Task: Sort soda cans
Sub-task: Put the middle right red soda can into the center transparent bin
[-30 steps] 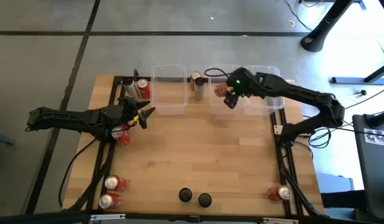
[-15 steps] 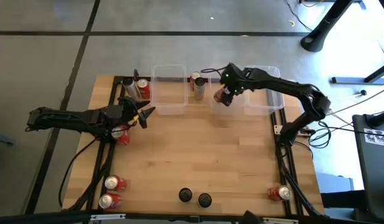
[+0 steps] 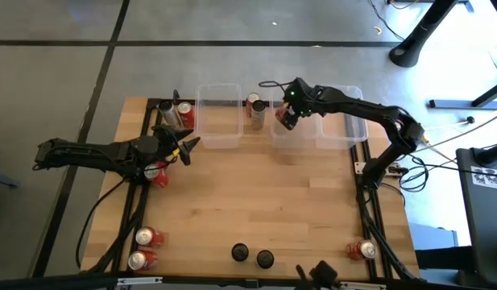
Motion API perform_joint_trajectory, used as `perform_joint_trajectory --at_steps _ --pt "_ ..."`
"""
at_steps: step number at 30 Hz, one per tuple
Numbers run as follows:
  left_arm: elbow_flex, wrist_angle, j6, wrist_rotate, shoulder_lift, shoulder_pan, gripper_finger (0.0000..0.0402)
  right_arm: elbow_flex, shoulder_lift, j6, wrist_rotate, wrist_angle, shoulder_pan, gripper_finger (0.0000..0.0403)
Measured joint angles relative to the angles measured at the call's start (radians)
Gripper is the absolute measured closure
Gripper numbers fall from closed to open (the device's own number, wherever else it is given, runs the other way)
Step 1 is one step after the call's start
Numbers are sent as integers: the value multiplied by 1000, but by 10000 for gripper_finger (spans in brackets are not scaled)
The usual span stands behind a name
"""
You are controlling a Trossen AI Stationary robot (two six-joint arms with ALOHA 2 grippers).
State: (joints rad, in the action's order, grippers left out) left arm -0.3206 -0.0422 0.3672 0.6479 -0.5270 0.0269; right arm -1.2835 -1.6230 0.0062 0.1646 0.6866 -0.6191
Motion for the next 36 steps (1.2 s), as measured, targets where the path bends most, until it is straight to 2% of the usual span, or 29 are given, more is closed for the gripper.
perform_joint_trajectory --at_steps 4,9,17,26,29,36 --pt "0 0 0 0 0 0 180 0 -4 4 -5 -39 -35 113" --pt "0 0 0 0 0 0 180 -1 -56 14 -69 -82 -65 113" --pt "0 0 2 0 -6 0 180 -1 -126 14 -70 -93 -69 113" --pt "3 -2 15 0 -29 0 180 -2 -140 14 -52 -128 -69 113" --pt "3 0 15 -1 -40 0 180 -2 -142 12 -43 -141 -69 101" --pt "3 -1 19 0 -53 0 180 -1 -143 13 -10 -179 -69 36"
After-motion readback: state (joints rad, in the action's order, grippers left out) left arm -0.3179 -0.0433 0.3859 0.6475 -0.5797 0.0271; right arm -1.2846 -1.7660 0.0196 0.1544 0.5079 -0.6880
